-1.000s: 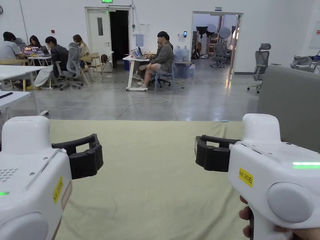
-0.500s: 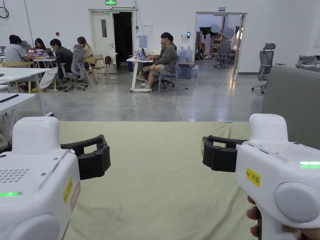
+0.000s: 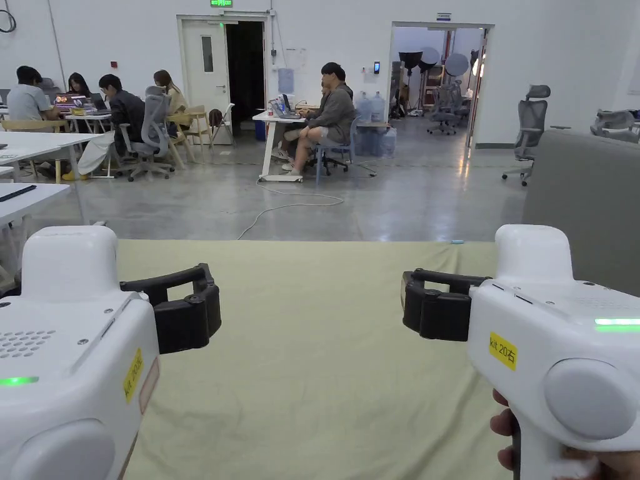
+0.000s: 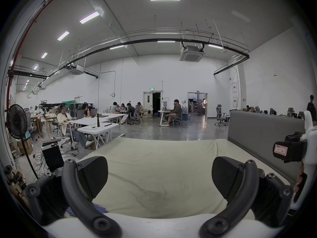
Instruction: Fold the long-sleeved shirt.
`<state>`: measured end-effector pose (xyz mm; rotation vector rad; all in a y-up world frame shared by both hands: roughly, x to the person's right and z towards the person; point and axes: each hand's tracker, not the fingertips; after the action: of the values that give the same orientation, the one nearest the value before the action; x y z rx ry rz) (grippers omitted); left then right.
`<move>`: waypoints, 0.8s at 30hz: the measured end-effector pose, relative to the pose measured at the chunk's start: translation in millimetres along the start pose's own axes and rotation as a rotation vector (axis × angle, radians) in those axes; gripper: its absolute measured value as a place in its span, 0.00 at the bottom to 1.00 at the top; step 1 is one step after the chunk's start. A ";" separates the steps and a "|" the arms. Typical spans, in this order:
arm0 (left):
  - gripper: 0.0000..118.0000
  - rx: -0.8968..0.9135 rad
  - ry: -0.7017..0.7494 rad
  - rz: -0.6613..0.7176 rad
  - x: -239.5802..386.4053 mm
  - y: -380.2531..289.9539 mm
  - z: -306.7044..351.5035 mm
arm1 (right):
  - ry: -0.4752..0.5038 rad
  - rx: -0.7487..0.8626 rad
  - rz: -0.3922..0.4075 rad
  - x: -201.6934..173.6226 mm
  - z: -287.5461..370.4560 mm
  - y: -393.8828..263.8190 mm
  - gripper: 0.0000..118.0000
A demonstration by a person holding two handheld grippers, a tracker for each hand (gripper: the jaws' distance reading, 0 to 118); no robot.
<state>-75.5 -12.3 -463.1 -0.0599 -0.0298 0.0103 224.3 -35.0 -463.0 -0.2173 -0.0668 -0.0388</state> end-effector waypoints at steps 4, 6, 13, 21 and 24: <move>1.00 -0.010 -0.006 -0.003 0.1 0.1 -1.0 | -0.011 -0.018 0.012 -1.5 -2.5 -0.1 1.00; 1.00 -0.014 -0.012 -0.002 0.2 -0.2 -1.6 | -0.016 -0.021 0.011 -1.2 -3.7 -0.3 1.00; 1.00 -0.022 -0.018 -0.005 0.1 -0.4 -1.2 | -0.003 -0.031 0.001 1.0 -4.8 0.1 1.00; 1.00 -0.014 -0.017 -0.006 0.6 0.5 1.1 | -0.048 -0.040 -0.010 4.8 -7.8 1.0 1.00; 1.00 -0.026 -0.033 -0.007 0.1 -0.3 -0.5 | -0.034 -0.051 -0.028 7.9 -8.2 0.2 1.00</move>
<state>-75.4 -12.6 -463.6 -0.0861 -0.0635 0.0042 232.6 -36.9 -470.4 -0.2677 -0.1030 -0.0647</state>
